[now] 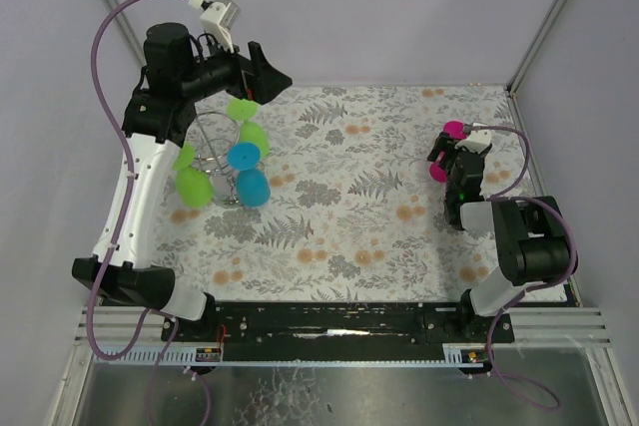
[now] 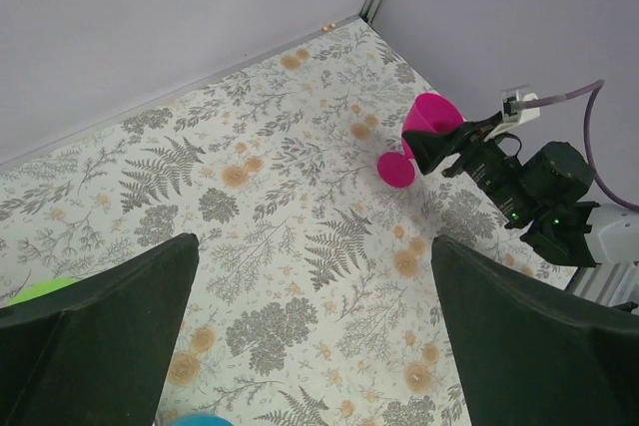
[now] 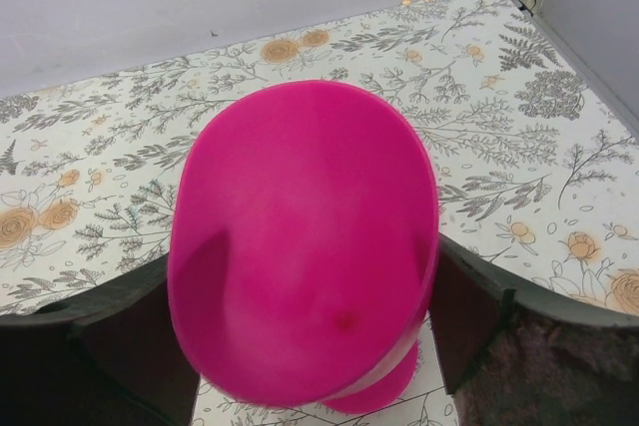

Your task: Take the wine glass off the wine glass rack

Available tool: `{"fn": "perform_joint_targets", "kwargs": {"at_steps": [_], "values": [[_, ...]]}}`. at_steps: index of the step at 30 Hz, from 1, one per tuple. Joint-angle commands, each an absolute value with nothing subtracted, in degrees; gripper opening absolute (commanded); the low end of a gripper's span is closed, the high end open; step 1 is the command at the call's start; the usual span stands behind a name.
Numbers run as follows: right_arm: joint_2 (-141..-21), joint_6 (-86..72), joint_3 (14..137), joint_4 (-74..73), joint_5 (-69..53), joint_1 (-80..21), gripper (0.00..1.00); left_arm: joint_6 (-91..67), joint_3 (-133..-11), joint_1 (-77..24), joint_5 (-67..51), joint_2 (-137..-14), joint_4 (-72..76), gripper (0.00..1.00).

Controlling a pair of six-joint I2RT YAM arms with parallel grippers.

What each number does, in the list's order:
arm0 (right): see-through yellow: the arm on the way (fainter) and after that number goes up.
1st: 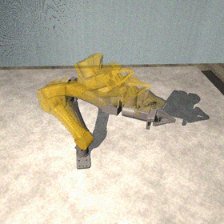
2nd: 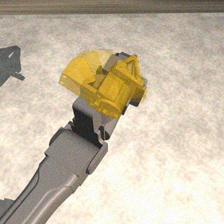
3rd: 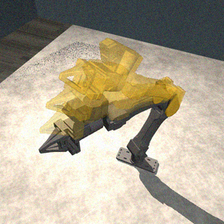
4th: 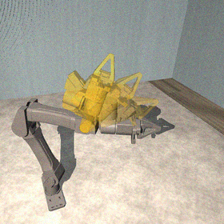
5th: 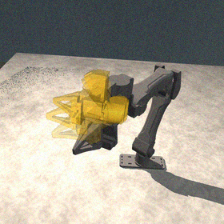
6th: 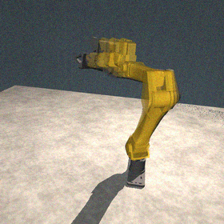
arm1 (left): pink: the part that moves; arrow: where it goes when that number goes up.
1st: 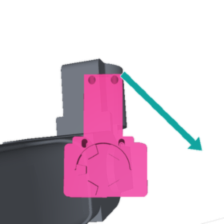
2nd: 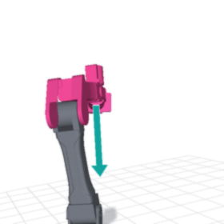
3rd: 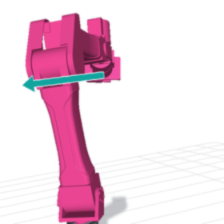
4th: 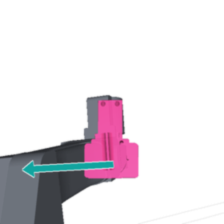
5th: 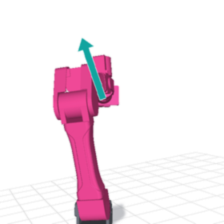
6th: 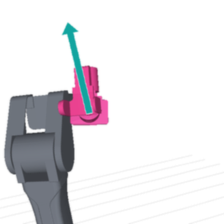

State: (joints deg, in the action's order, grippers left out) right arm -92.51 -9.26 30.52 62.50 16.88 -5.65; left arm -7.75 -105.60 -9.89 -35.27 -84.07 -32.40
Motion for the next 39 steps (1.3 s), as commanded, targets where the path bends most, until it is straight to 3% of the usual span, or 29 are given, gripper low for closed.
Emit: {"fn": "perform_joint_targets", "kwargs": {"at_steps": [1, 2, 13, 22, 27, 32, 39], "values": [[-92.73, -10.44, 30.54, 68.44, 16.23, -6.15, 0.95, -8.72, -104.72, -8.73, -37.85, -82.88, -32.52, 1.0], [-92.58, -10.49, 30.5, 68.2, 15.82, -6.15, 1.0, -8.58, -104.52, -8.62, -37.99, -82.8, -32.52, 1.0], [-86.37, -8.89, 29.62, 64.3, 14.79, -6.12, 0.99, -9.15, -101.38, -7.42, -39.58, -81.41, -30.8, 1.0], [-72.72, -6.56, 25.32, 56.87, 22.85, -6.15, 0.99, -9.2, -100.97, -3.79, -38.15, -80.84, -28.64, 1.0], [-60.16, -6.55, 28.15, 40.21, 27.74, -6.06, 0.99, -15.2, -100.99, 3.59, -38.86, -81.18, -27.47, 1.0], [-51.99, -6.68, 39.16, 16.71, 29.04, -6.06, 0.99, -25.55, -96.39, 11.64, -40.15, -77.39, -24.5, 1.0], [-54.11, -9.59, 56.72, -3.8, 10.54, -6.06, 0.99, -31.54, -88.02, 17.74, -38.47, -66.33, -27.89, 1.0]]}}
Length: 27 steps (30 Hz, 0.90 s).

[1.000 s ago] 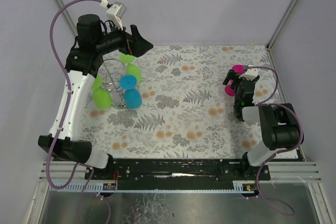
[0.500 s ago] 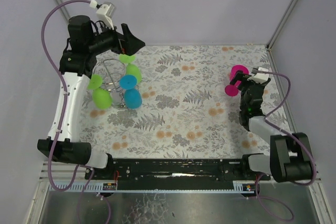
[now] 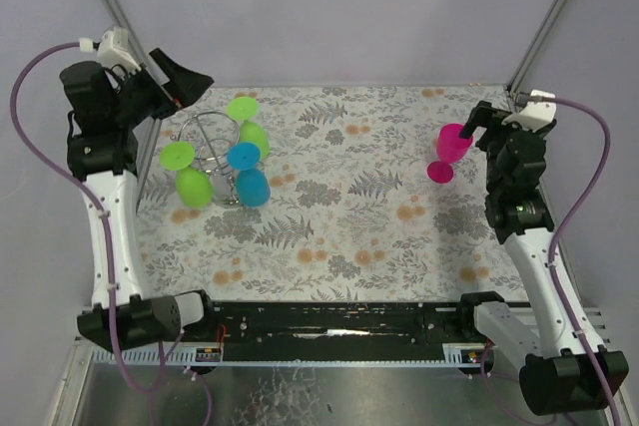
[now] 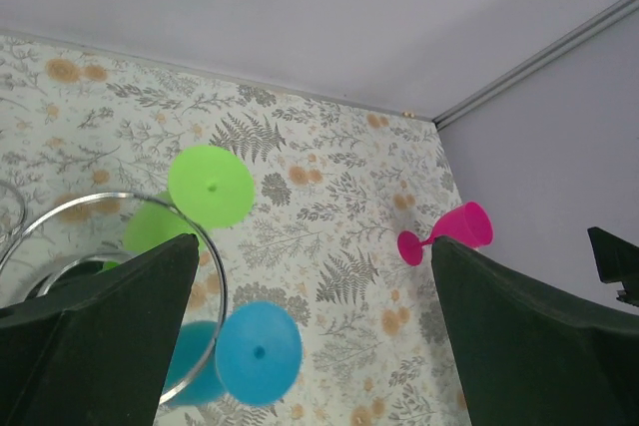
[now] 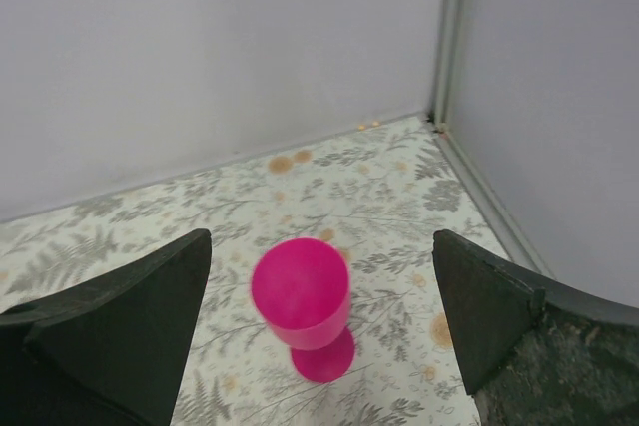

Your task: Take the wine glass off the wine glass rack

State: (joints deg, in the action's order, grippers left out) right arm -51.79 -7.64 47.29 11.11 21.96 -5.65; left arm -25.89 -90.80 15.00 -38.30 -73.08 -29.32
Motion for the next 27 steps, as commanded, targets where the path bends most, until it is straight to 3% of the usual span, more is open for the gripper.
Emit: {"fn": "perform_joint_targets", "kwargs": {"at_steps": [1, 5, 14, 27], "values": [[-55.86, -9.81, 59.45, -6.68, 7.39, -6.06, 0.99, -32.11, -86.85, 18.72, -38.65, -64.86, -28.62, 1.0], [-63.03, -10.55, 68.78, -14.78, -0.89, -6.15, 0.99, -32.45, -85.37, 21.11, -36.3, -61.44, -32.13, 1.0], [-70.04, -8.0, 75.48, -16.94, -6.47, -6.78, 0.99, -40.85, -79.77, 27.89, -37.56, -59.26, -30.7, 1.0], [-70.4, -14.15, 74.0, -14.95, -10.64, -7.58, 0.99, -47.71, -70.97, 39.05, -46.92, -53.29, -35.91, 1.0]]}}
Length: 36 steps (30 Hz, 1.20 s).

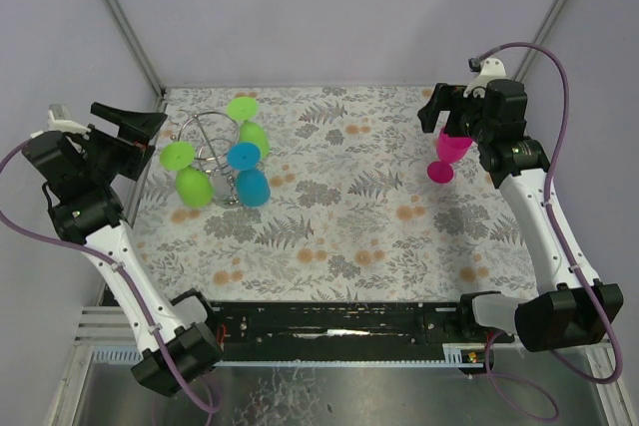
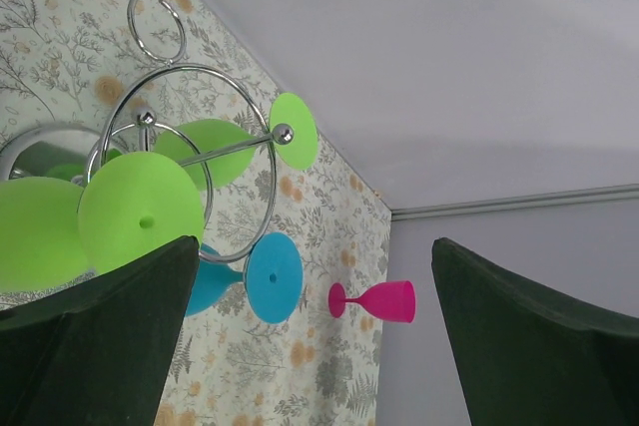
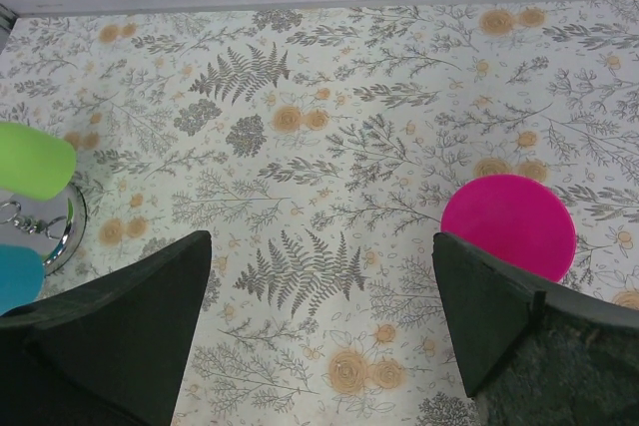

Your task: Take the wine glass off the wine glass rack

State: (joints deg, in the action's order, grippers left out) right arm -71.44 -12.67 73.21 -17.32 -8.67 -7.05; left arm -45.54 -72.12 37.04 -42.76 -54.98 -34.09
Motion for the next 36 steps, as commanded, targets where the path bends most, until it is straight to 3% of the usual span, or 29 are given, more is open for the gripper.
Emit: {"fn": "perform_joint_targets", "kwargs": {"at_steps": [1, 21, 36], "values": [[-70.21, -14.15, 73.82, -14.95, -10.56, -7.63, 0.99, -47.46, -70.55, 39.61, -47.38, -53.3, -36.51, 1.0], [-69.94, -14.63, 73.08, -15.4, -10.91, -7.64, 0.99, -45.65, -58.76, 43.4, -48.46, -50.62, -37.8, 0.98], [-69.82, -15.15, 73.17, -15.31, -11.27, -7.65, 0.99, -49.73, -53.01, 43.38, -50.94, -51.26, -30.0, 0.72]]}}
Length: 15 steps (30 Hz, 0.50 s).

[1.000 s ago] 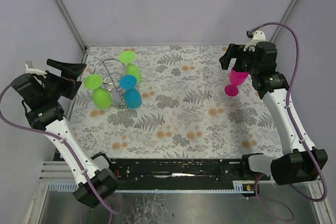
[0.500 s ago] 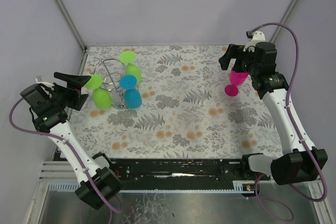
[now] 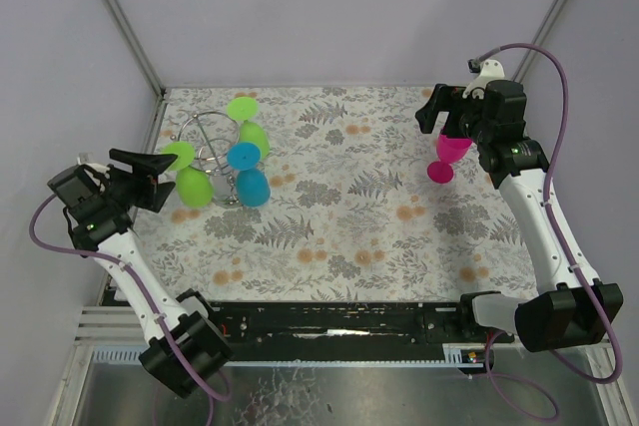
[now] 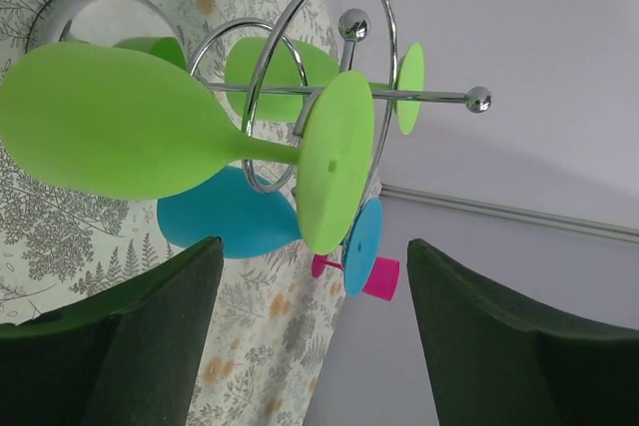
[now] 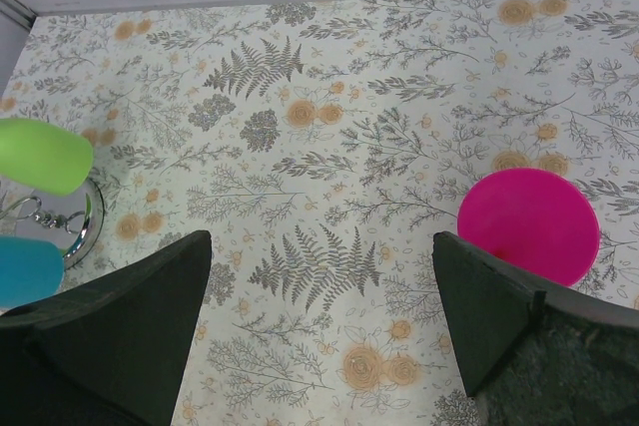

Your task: Take the wine glass off the wine glass rack

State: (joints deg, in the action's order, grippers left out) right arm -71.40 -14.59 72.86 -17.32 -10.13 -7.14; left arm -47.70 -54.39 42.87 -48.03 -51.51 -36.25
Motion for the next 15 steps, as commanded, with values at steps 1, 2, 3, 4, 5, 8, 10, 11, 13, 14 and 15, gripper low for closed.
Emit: {"fn": "perform_joint_targets", "kwargs": {"at_steps": [1, 2, 3, 4, 5, 8, 10, 11, 13, 14, 15], "values": [[-69.87, -15.28, 73.13, -15.26, -11.45, -7.65, 0.99, -50.05, -52.78, 43.34, -50.97, -51.31, -29.49, 0.7], [-69.94, -15.37, 73.05, -15.14, -11.58, -7.6, 0.99, -50.28, -52.61, 43.36, -50.93, -51.31, -28.85, 0.68], [-69.96, -15.58, 72.99, -15.0, -11.74, -7.64, 0.99, -50.46, -52.61, 43.39, -50.83, -51.37, -28.37, 0.66], [-70.02, -15.64, 72.97, -14.98, -11.84, -7.65, 0.99, -50.71, -52.61, 43.37, -50.8, -51.45, -27.77, 0.65], [-70.09, -15.72, 73.03, -14.97, -11.86, -7.65, 0.99, -50.91, -52.68, 43.39, -50.75, -51.54, -27.43, 0.63], [-70.22, -15.83, 73.13, -14.88, -11.96, -7.62, 0.99, -51.06, -52.82, 43.34, -50.71, -51.89, -26.99, 0.58], [-70.27, -15.82, 73.16, -14.84, -11.95, -7.65, 0.99, -51.06, -52.82, 43.4, -50.71, -51.99, -26.77, 0.56], [-70.26, -15.71, 73.17, -14.79, -12.03, -7.62, 0.99, -51.06, -52.77, 43.36, -50.76, -52.16, -26.68, 0.56], [-70.23, -15.72, 73.1, -14.69, -12.04, -7.64, 0.99, -51.06, -52.73, 43.39, -50.71, -52.44, -26.42, 0.53], [-70.22, -15.71, 73.06, -14.72, -12.04, -7.65, 0.99, -51.06, -52.73, 43.35, -50.62, -52.53, -26.35, 0.52], [-70.22, -15.67, 72.97, -14.71, -12.05, -7.65, 0.99, -51.14, -52.81, 43.38, -50.6, -52.59, -26.29, 0.51]]}}
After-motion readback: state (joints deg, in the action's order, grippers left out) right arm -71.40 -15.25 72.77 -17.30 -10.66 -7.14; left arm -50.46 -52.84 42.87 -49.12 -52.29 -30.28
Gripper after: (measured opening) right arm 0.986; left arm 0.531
